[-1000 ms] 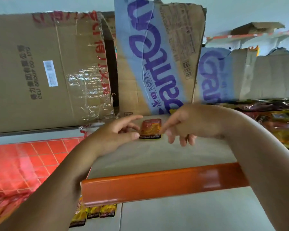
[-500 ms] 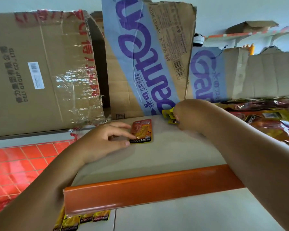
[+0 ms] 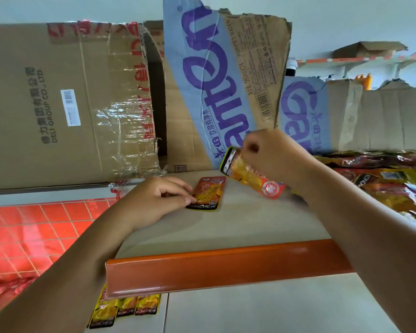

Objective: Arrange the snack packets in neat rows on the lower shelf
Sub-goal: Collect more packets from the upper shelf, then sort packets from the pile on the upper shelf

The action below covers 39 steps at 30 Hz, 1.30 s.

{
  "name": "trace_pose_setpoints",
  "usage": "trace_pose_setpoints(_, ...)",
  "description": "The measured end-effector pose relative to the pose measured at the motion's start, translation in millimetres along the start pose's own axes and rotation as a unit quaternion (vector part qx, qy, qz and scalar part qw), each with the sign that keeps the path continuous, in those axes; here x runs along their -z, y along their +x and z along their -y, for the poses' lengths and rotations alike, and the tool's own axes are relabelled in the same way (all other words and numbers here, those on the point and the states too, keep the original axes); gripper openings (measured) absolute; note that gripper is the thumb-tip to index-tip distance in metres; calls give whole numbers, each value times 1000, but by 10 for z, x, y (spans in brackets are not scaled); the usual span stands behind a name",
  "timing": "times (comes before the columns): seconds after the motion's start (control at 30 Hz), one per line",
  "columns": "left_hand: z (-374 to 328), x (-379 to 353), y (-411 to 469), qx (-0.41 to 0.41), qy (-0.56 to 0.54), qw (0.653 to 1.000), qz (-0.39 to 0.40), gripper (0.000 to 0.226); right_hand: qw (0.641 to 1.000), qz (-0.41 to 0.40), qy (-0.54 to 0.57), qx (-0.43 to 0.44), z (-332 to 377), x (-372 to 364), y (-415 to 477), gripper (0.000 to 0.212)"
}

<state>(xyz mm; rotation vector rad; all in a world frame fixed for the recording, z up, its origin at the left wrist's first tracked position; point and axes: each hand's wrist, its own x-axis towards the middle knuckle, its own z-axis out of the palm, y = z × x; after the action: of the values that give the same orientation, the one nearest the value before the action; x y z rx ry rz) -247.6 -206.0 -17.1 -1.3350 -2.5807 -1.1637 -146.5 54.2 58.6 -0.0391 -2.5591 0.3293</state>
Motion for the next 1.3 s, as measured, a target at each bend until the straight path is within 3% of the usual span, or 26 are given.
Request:
trace_pose_setpoints(0.07,-11,0,-2,-1,-2,1000,-2,31,975,-19,203,-83,-103,93,33,19)
trace_pose_setpoints(0.1,-15,-1,-2,-1,-4,1000,-5,32,969,7,219,-111,-153,99,44,20)
trace_pose_setpoints(0.17,-29,0,-6,-6,-8,1000,-9,29,984,94,89,-122,-218,74,36,22)
trace_pose_setpoints(0.27,-34,4,-2,-8,0,1000,-15,22,982,149,-82,-79,-164,14,-26,33)
trace_pose_setpoints(0.37,-43,5,-9,-1,6,1000,-19,32,963,236,-126,-34,-5,38,-131,46)
trace_pose_setpoints(0.47,-83,3,-30,9,12,1000,-14,25,946,316,-63,25,132,94,-225,17)
trace_pose_setpoints(0.57,-119,15,-72,7,19,1000,-19,15,944,271,-161,100,231,191,-307,33)
trace_pose_setpoints(0.63,-138,30,-141,5,23,1000,-11,12,934,213,-258,123,252,208,-412,19)
trace_pose_setpoints(0.67,-149,43,-196,2,22,1000,-1,6,926,210,-290,120,260,199,-484,25)
trace_pose_setpoints(0.73,-149,71,-296,-3,30,999,17,17,906,238,-328,121,280,127,-618,32)
trace_pose_setpoints(0.83,-208,107,-294,-6,53,999,4,21,923,261,-241,145,306,88,-665,27)
trace_pose_setpoints(0.9,-324,91,-182,6,97,995,-7,6,944,292,-107,108,313,131,-622,49)
trace_pose_setpoints(0.97,-478,25,-20,39,160,986,23,10,961,253,-62,94,259,121,-581,66)
trace_pose_setpoints(1.03,-606,-55,137,67,216,972,67,27,975,190,-80,88,262,86,-590,55)
trace_pose_setpoints(1.13,-674,-191,306,78,237,961,116,31,970,202,-81,108,378,15,-658,15)
trace_pose_setpoints(1.3,-674,-136,211,94,246,961,83,17,977,167,-112,69,423,61,-686,26)
